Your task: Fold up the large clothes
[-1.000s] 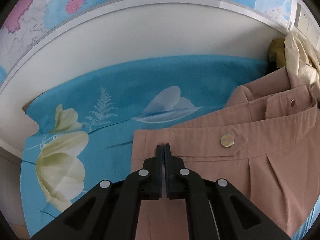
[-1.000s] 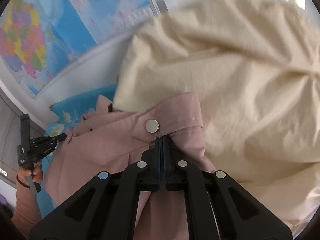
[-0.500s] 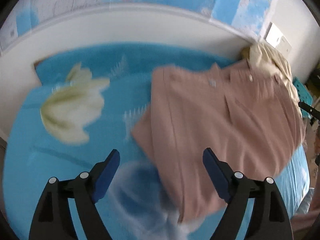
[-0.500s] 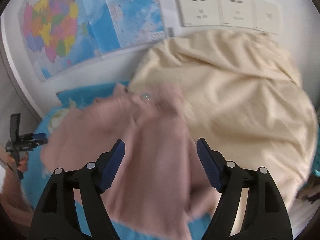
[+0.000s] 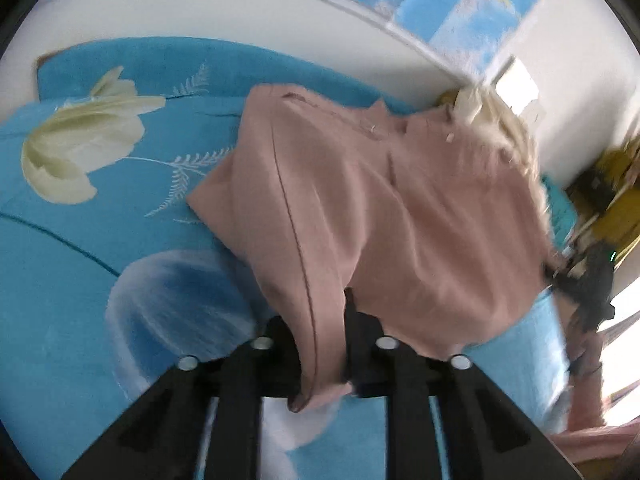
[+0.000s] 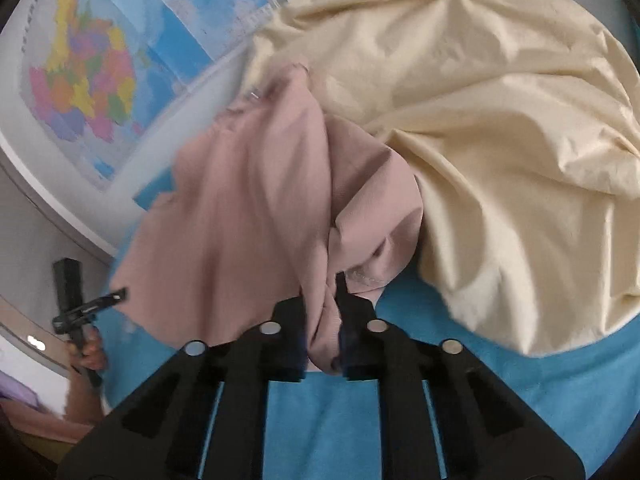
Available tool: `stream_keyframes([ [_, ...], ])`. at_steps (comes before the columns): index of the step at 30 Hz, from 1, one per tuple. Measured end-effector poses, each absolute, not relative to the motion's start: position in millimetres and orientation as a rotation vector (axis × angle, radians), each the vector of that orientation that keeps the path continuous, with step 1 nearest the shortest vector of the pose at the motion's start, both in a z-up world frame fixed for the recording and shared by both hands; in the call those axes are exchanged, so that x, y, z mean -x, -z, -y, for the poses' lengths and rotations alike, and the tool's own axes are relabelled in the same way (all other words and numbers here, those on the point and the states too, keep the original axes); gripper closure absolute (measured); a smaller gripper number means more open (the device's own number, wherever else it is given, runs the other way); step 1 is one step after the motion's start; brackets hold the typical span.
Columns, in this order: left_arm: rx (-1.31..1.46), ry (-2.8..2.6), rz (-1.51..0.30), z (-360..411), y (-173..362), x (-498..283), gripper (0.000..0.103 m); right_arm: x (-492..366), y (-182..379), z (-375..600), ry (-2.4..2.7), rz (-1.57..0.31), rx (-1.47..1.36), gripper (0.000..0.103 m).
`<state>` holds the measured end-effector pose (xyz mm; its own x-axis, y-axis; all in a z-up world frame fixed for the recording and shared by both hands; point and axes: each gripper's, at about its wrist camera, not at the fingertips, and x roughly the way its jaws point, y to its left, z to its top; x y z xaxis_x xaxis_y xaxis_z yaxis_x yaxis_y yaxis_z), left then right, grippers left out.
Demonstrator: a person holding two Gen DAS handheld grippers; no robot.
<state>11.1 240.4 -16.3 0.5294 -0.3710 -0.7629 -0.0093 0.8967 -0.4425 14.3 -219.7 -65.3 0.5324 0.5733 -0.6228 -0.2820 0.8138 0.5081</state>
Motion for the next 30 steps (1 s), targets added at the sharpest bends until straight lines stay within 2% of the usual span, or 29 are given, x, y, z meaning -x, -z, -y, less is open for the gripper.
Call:
stream_keyframes([
  [2,0.468,0.247,-0.976,-245.7,1.1,-1.5,0.093,3.9,44.7,232.4,-0.617,-0.820,-0.458,0.097],
  [7,0.478,0.277,-0.917,-254.2,-39.9,35.6,0.094,44.9,11.9,250.5,-0.663,-0.734,-0.444,0.098],
  [10,0.472,0.256,-0.972,-259.9,-24.5,45.7,0.093,40.9,37.8,257.6,-0.582,-0.832,-0.433,0.095],
  [12,0.410,0.203,-1.081,-253.5,4.9,43.2,0.088,32.0,63.5,259.7,-0.516,-0.920,-0.409,0.091],
  [13,0.371,0.171,-1.112,-249.8,15.3,42.5,0.078,28.0,74.1,256.9,-0.454,-0.954,-0.355,0.087],
  [14,0.358,0.145,-1.107,-251.2,17.0,43.6,0.064,25.9,78.3,259.2,-0.421,-0.959,-0.346,0.077],
  [15,0.350,0.117,-1.090,-252.9,14.8,45.2,0.059,26.3,77.7,260.8,-0.394,-0.953,-0.338,0.069],
  [17,0.350,0.103,-1.031,-258.5,1.2,49.8,0.048,34.0,64.1,265.1,-0.344,-0.892,-0.297,0.062],
  [20,0.276,0.088,-0.977,-256.0,-15.1,52.2,0.031,49.6,39.1,256.4,-0.393,-0.787,-0.211,0.037],
  [21,0.254,0.098,-0.973,-252.3,-17.8,49.2,0.030,50.9,36.0,250.3,-0.409,-0.770,-0.184,0.036],
  [23,0.239,0.136,-0.979,-242.3,-17.1,40.1,0.029,41.5,38.2,232.5,-0.421,-0.786,-0.121,0.038],
  [25,0.201,0.148,-0.998,-229.7,-11.3,29.6,0.029,25.5,48.3,218.5,-0.422,-0.823,-0.086,0.050],
  [26,0.167,0.144,-1.015,-222.1,-4.7,21.7,0.034,15.4,54.1,211.2,-0.435,-0.841,-0.088,0.072],
  [27,0.144,0.141,-1.024,-218.9,1.8,17.1,0.042,10.8,58.9,207.5,-0.428,-0.853,-0.081,0.096],
  [29,0.139,0.128,-1.042,-219.5,7.3,9.8,0.078,-1.9,57.1,208.1,-0.431,-0.858,-0.096,0.098],
  [30,0.161,0.124,-1.039,-222.2,6.5,6.1,0.085,-3.1,52.2,211.5,-0.434,-0.848,-0.116,0.099],
])
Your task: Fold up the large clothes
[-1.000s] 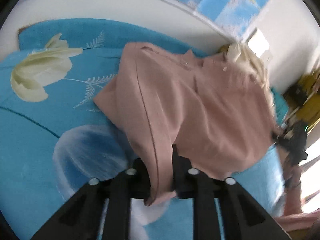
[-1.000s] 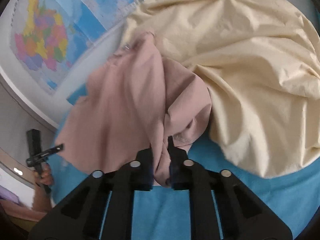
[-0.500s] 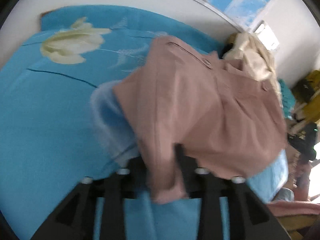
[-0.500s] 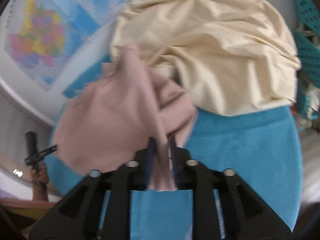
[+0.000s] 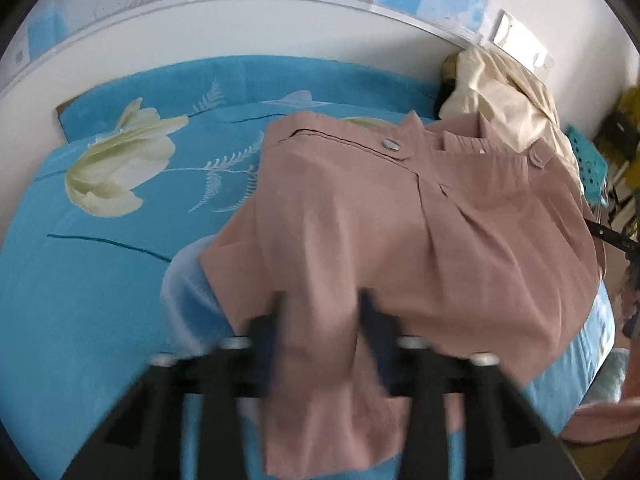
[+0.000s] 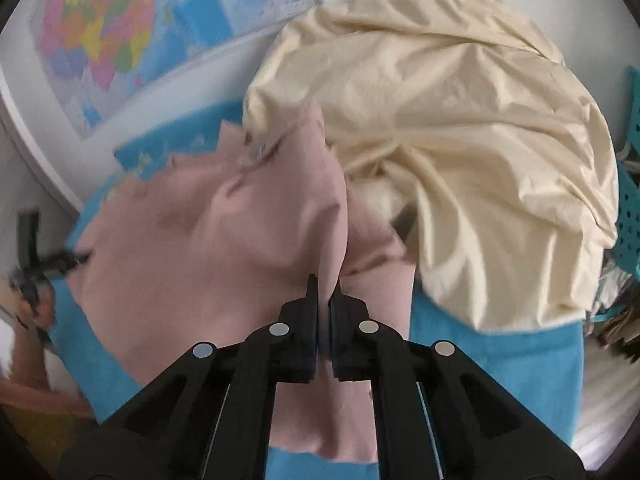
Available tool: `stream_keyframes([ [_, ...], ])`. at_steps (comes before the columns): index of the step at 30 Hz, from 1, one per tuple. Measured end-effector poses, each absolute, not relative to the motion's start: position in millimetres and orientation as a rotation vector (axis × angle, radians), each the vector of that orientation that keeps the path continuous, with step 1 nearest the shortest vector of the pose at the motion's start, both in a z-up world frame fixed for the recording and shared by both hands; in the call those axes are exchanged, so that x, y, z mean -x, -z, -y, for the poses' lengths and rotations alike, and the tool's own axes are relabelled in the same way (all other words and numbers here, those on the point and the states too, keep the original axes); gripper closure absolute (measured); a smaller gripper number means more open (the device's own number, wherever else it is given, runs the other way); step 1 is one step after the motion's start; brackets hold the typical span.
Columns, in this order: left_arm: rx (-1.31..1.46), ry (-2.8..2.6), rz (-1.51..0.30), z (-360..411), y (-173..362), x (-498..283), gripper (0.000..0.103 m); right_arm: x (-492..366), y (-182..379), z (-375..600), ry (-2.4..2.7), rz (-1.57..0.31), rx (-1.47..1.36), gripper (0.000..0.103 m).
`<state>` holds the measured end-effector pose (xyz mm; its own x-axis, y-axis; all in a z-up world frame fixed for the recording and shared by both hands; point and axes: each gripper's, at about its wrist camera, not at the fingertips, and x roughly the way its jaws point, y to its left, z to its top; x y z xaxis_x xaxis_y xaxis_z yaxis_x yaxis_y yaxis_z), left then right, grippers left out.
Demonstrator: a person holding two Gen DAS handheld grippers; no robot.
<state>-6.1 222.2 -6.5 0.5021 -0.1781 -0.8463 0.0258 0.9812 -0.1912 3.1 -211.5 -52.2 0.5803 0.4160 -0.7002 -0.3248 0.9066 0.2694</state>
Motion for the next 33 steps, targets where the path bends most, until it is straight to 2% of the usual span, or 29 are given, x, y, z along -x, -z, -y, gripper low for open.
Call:
stream_keyframes([
  [1,0.174,0.122,-1.031,-225.0,5.7,4.9,0.094,-7.2,42.9,215.6,-0.431,-0.824,-0.130,0.099],
  [2,0.191,0.112,-1.010,-227.9,1.6,3.1,0.096,-7.6,36.6,217.2,-0.421,-0.799,-0.136,0.101],
  [4,0.196,0.085,-0.983,-229.6,-3.2,0.6,0.097,-13.8,23.3,222.9,-0.421,-0.744,-0.172,0.101],
  [7,0.222,0.072,-1.004,-231.3,5.0,-6.6,0.094,-31.4,32.8,223.9,-0.410,-0.776,-0.201,0.101],
  [9,0.209,0.062,-1.036,-231.0,15.5,-8.5,0.083,-42.2,54.4,218.4,-0.411,-0.851,-0.191,0.099],
  [10,0.205,0.057,-1.038,-230.7,15.9,-7.6,0.073,-43.8,62.6,217.3,-0.406,-0.872,-0.187,0.099],
  [11,0.202,0.052,-1.028,-231.6,14.7,-6.6,0.057,-42.3,63.7,216.3,-0.411,-0.872,-0.184,0.098],
  [13,0.234,0.082,-1.019,-235.0,10.0,-7.0,0.033,-37.9,59.3,216.1,-0.416,-0.858,-0.175,0.085],
  [15,0.239,0.103,-1.014,-235.0,6.8,-10.6,0.031,-32.4,49.7,215.9,-0.406,-0.825,-0.164,0.049],
  [17,0.213,0.090,-1.021,-230.6,7.7,-18.6,0.031,-31.8,41.0,210.4,-0.412,-0.794,-0.149,0.038],
  [20,0.178,0.081,-1.032,-220.3,12.8,-29.9,0.031,-42.3,42.6,199.2,-0.416,-0.810,-0.120,0.039],
  [21,0.163,0.075,-1.032,-216.8,14.2,-33.5,0.033,-49.8,46.7,195.1,-0.411,-0.828,-0.115,0.048],
  [23,0.155,0.076,-1.034,-214.0,15.5,-38.0,0.052,-60.6,53.5,190.0,-0.403,-0.854,-0.102,0.068],
  [24,0.151,0.071,-1.034,-213.8,15.8,-39.1,0.057,-65.8,54.5,188.2,-0.385,-0.852,-0.088,0.079],
  [25,0.145,0.052,-1.039,-214.0,16.3,-41.5,0.065,-68.1,54.3,188.6,-0.374,-0.847,-0.086,0.085],
  [26,0.147,0.044,-1.042,-215.4,16.7,-43.0,0.072,-72.5,52.3,191.4,-0.370,-0.843,-0.106,0.095],
  [28,0.170,0.031,-1.041,-220.6,16.9,-47.1,0.077,-79.7,46.9,196.1,-0.385,-0.823,-0.143,0.099],
  [31,0.184,0.016,-1.044,-223.6,19.4,-52.5,0.077,-88.8,50.0,192.7,-0.359,-0.818,-0.133,0.100],
  [32,0.169,0.007,-1.052,-221.3,21.2,-53.1,0.068,-92.5,55.5,189.7,-0.356,-0.831,-0.135,0.100],
  [33,0.145,-0.010,-1.062,-218.5,23.1,-52.9,0.064,-94.8,59.9,187.5,-0.352,-0.846,-0.132,0.099],
])
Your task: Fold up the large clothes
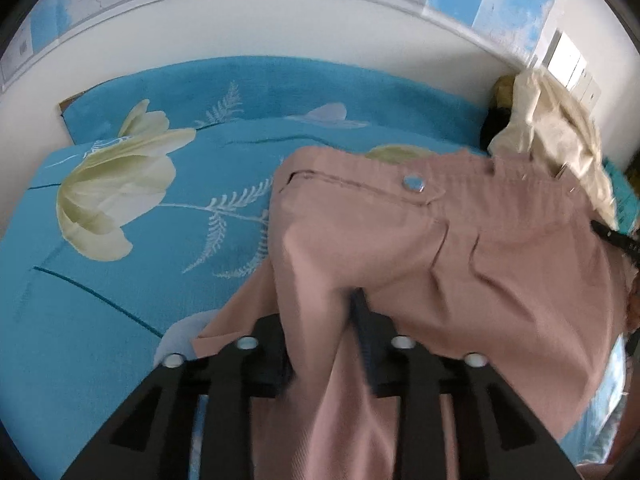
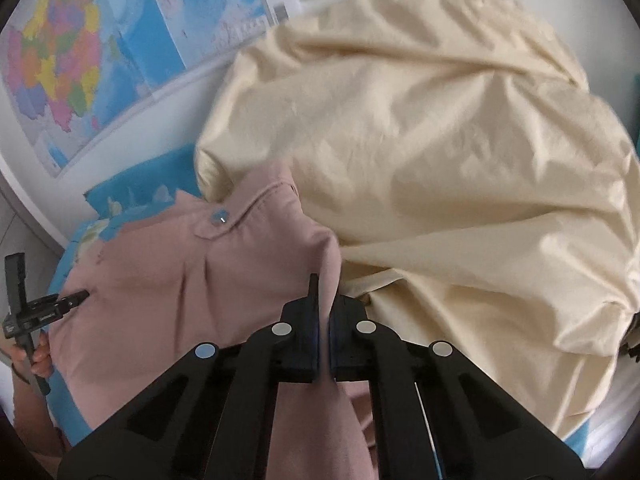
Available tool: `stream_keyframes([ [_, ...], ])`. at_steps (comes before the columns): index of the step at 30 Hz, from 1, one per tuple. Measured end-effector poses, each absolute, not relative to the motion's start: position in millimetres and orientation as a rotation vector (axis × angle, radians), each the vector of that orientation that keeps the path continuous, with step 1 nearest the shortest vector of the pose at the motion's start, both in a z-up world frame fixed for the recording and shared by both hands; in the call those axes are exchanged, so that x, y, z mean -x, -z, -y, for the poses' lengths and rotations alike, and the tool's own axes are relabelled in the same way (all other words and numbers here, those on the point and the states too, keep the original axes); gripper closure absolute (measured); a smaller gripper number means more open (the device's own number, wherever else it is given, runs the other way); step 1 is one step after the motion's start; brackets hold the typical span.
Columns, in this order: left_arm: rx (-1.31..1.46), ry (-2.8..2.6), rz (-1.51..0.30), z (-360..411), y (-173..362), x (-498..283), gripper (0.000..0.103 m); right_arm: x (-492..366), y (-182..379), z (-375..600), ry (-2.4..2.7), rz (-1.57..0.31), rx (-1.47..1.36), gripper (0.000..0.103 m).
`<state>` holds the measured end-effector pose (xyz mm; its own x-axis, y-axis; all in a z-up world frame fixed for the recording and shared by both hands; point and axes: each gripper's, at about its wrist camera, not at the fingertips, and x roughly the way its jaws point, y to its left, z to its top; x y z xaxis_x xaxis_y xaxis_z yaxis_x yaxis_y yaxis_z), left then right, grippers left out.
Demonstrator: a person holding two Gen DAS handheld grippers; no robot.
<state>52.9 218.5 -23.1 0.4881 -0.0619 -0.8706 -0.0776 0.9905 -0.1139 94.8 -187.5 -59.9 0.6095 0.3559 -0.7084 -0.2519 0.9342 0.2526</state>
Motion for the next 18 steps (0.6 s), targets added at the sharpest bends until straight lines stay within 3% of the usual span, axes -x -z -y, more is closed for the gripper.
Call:
stream_keyframes([
  [4,0.124,-0.018,-1.022,-217.7,13.2,-38.2,0.061,-88.9,54.7,195.3,-0.353,-0.843,-0.177,0.087],
  [6,0.130,-0.017,-0.992,-221.8,4.7,-28.5,0.059,-78.3,44.3,198.9,-0.335,-0.806,-0.164,0.071],
  [7,0.135,-0.016,-0.980,-223.7,0.8,-24.1,0.055,-72.9,39.2,199.8,-0.325,-0.787,-0.154,0.056],
  [13,0.139,0.069,-0.898,-217.7,-18.2,8.7,0.052,-33.5,19.0,177.7,-0.438,-0.685,-0.070,0.057],
  [16,0.100,0.040,-0.957,-211.5,0.3,3.4,0.052,-39.5,37.4,155.6,-0.459,-0.743,0.016,0.062],
  [18,0.112,0.000,-0.988,-219.1,14.3,-3.0,0.055,-52.1,53.8,152.1,-0.435,-0.800,0.025,0.072],
])
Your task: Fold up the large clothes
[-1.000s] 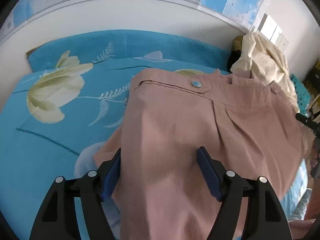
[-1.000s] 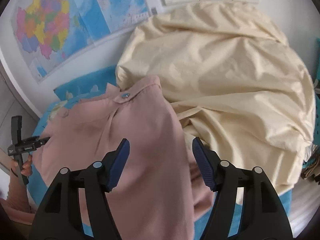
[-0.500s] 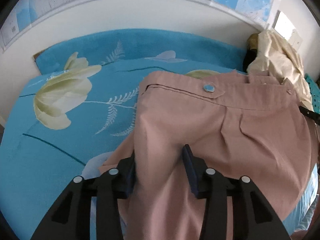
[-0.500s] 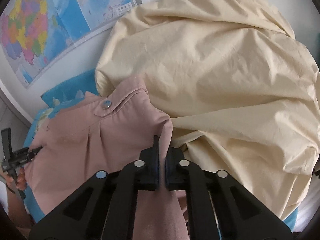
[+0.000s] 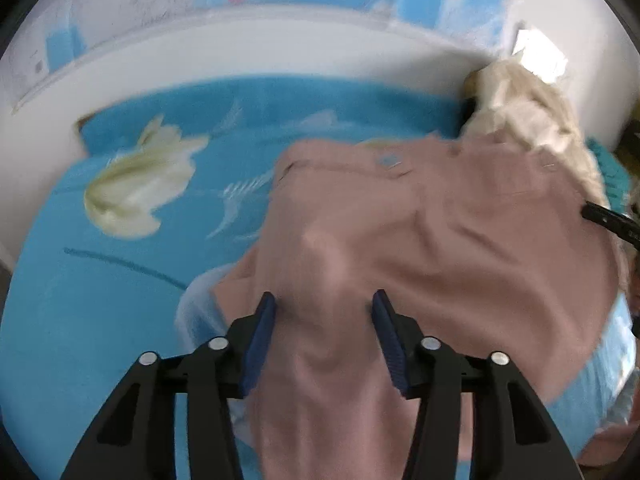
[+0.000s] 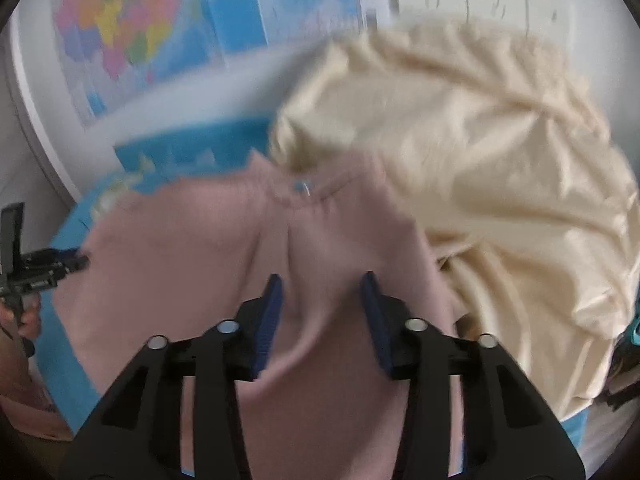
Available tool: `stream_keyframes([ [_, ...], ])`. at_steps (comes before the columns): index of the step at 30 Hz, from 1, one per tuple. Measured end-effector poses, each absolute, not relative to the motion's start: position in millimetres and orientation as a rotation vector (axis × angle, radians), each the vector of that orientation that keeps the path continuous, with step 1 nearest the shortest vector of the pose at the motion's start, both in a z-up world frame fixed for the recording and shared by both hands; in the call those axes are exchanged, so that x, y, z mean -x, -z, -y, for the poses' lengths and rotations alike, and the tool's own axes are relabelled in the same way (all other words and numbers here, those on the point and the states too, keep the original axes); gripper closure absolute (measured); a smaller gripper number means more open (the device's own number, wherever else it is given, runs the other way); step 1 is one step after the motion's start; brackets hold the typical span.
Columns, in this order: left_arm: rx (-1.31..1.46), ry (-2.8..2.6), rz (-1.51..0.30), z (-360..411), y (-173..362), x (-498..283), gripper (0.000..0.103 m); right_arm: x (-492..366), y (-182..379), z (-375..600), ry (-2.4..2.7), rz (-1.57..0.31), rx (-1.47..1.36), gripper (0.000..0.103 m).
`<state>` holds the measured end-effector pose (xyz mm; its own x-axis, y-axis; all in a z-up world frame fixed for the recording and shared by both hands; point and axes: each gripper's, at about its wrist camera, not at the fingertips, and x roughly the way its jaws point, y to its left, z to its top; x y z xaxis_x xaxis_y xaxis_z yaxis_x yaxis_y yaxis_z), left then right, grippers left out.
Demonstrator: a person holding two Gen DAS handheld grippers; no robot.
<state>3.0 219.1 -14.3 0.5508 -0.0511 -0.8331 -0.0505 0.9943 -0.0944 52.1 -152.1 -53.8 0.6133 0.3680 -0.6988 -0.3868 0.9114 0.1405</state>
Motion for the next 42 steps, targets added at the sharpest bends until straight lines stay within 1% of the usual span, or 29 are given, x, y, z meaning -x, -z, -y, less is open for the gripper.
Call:
stream_keyframes([
  [1,0.127,-0.005,-0.990,-224.4,18.7,-3.7,0.055,-61.4,62.7,154.0,-0.419,-0.825,0.010,0.074],
  [2,0.157,-0.022,-0.994,-232.3,23.9,-6.9,0.051,-66.6,66.7,154.9,-0.417,-0.836,-0.002,0.077],
  [5,0.190,-0.049,-0.992,-238.1,20.6,-2.6,0.051,-72.6,67.6,160.4,-0.420,-0.854,-0.051,0.076],
  [7,0.187,-0.058,-0.974,-237.4,13.7,7.9,0.048,-63.8,58.8,162.4,-0.420,-0.845,-0.062,0.068],
  [8,0.201,-0.043,-0.955,-238.2,7.2,20.3,0.048,-57.9,53.5,165.0,-0.434,-0.841,-0.077,0.056],
  [9,0.212,-0.031,-0.944,-238.7,2.3,28.5,0.048,-51.9,49.0,167.9,-0.454,-0.836,-0.096,0.048],
  [12,0.275,0.029,-0.893,-245.2,-11.7,65.6,0.045,-20.5,33.9,182.2,-0.521,-0.814,-0.172,0.041],
  [13,0.298,0.065,-0.874,-246.0,-15.0,79.6,0.045,-8.1,30.7,188.7,-0.548,-0.810,-0.208,0.036],
  [15,0.324,0.136,-0.851,-244.1,-17.2,100.7,0.043,16.9,29.9,199.3,-0.609,-0.820,-0.278,0.034],
  [17,0.353,0.194,-0.857,-240.9,-14.5,117.4,0.042,38.4,35.9,209.5,-0.651,-0.844,-0.348,0.026],
  [20,0.364,0.268,-0.889,-231.2,-5.6,137.7,0.041,60.9,55.1,218.7,-0.682,-0.913,-0.423,0.026],
  [24,0.390,0.290,-0.946,-220.5,11.4,140.7,0.041,71.0,84.8,221.3,-0.666,-0.997,-0.510,0.026],
  [28,0.465,0.302,-0.982,-216.0,28.6,131.8,0.041,62.8,98.7,217.3,-0.651,-1.003,-0.584,0.026],
  [30,0.488,0.290,-0.984,-214.6,33.2,126.0,0.038,55.5,101.5,212.0,-0.633,-0.997,-0.603,0.026],
  [31,0.500,0.292,-0.975,-215.1,32.1,125.5,0.031,51.2,102.7,208.1,-0.624,-0.995,-0.605,0.026],
  [32,0.524,0.296,-0.968,-216.8,32.3,123.3,0.028,47.7,103.7,203.9,-0.606,-0.992,-0.601,0.026],
  [34,0.564,0.291,-0.964,-218.1,33.2,117.6,0.026,42.8,106.4,199.6,-0.598,-0.985,-0.611,0.023],
  [38,0.605,0.291,-0.953,-216.1,33.3,103.1,0.016,36.4,107.0,197.9,-0.571,-0.954,-0.641,0.023],
  [42,0.627,0.292,-0.951,-207.9,34.2,89.6,0.012,35.3,109.0,200.0,-0.548,-0.940,-0.649,0.021],
])
